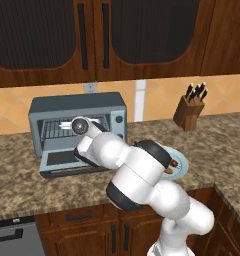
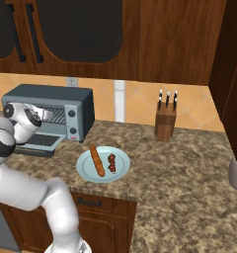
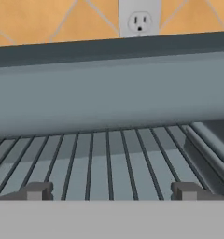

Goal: Pick up the kebab skewer and baguette bread, and place them inside the toaster oven. Close the toaster oven door and start by setting the timer.

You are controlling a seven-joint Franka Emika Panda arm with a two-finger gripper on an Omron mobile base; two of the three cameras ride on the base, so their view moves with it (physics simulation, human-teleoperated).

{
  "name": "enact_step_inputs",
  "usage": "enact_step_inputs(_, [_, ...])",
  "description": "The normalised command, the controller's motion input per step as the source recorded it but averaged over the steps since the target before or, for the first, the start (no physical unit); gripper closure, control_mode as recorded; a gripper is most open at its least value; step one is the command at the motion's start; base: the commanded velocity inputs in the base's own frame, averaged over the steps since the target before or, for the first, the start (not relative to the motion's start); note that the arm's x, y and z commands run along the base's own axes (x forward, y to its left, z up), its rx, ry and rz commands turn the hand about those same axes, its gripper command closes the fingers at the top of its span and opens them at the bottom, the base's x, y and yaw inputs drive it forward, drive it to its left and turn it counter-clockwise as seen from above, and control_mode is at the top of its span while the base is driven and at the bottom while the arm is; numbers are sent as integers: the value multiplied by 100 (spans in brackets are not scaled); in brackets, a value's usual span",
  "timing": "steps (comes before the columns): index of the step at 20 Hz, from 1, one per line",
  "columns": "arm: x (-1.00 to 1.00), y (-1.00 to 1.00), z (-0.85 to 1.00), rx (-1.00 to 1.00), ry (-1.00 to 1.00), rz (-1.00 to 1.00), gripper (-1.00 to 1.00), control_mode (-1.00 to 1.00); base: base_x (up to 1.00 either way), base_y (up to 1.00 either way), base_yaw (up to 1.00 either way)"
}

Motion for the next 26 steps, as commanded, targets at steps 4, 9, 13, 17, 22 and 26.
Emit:
enact_step_inputs(4, [19, 2, -4, 0, 5, 0, -100, -100, 0, 0, 0])
enact_step_inputs(9, [26, 6, -1, 0, 4, 0, -100, -100, 0, 0, 0])
enact_step_inputs(13, [0, 0, -16, 0, 9, 0, -100, -100, 0, 0, 0])
enact_step_inputs(17, [2, 1, -13, 0, 10, 0, -100, -100, 0, 0, 0])
enact_step_inputs(22, [8, 2, -8, 0, 7, 0, -100, -100, 0, 0, 0])
enact_step_inputs(26, [0, 0, -16, 0, 19, 0, -100, -100, 0, 0, 0])
